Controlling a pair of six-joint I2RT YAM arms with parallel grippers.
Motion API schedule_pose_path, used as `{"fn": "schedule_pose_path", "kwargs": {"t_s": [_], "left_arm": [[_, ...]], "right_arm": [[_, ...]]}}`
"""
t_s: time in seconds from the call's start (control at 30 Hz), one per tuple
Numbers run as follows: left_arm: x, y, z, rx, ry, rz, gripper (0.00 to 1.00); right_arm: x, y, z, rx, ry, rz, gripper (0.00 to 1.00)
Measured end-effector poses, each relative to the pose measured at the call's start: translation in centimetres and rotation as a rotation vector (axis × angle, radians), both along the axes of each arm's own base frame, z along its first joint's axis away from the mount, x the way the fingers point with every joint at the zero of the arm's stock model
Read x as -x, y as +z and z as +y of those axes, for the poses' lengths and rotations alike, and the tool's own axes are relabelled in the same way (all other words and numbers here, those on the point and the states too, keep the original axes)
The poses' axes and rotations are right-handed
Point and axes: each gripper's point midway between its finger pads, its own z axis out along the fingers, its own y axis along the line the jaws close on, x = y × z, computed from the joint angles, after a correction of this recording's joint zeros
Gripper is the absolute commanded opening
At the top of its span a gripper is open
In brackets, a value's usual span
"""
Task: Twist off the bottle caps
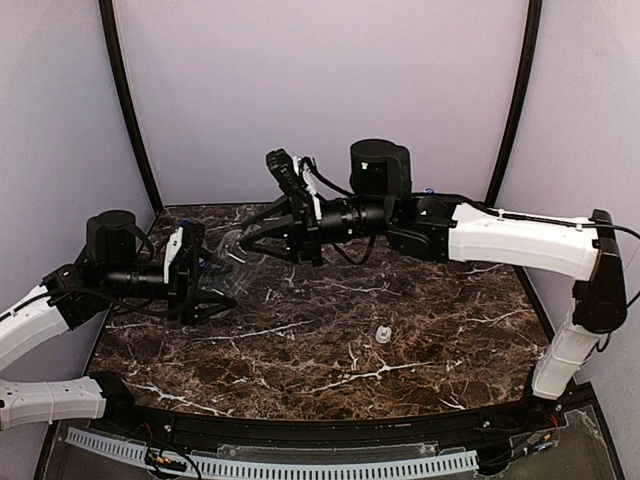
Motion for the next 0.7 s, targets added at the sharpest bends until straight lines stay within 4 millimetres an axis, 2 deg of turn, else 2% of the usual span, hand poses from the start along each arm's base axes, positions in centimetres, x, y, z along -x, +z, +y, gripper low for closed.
{"fn": "schedule_pose_path", "kwargs": {"t_s": [0.17,0.27,0.43,0.53,0.67,0.7], "left_arm": [[-1.1,-0.2,0.5,0.012,0.082,0.008,0.99],[-2.3,-0.7,1.4,0.011,0.176,-0.007,0.99],[-4.0,-1.0,3.2,0.003,0.317,-0.052,0.99],[-4.3,-1.6,4.1,0.004,0.36,-0.054,0.99],[-4.2,-3.6,4.9,0.014,0.387,0.002,0.99],[-4.2,-4.3,5.1,0.013,0.395,0.024,0.99]], "right_arm": [[-1.8,-0.8,-0.3,0.073,-0.079,0.032,0.0],[-4.8,-1.9,-1.2,0.15,-0.199,0.06,0.0],[-13.5,-5.4,-5.5,0.305,-0.533,0.099,0.0],[-20.5,-7.8,-8.2,0.385,-0.746,0.114,0.0],[-28.5,-12.6,-9.8,0.495,-0.927,0.137,0.0],[-29.8,-13.8,-10.1,0.522,-0.954,0.136,0.0]]}}
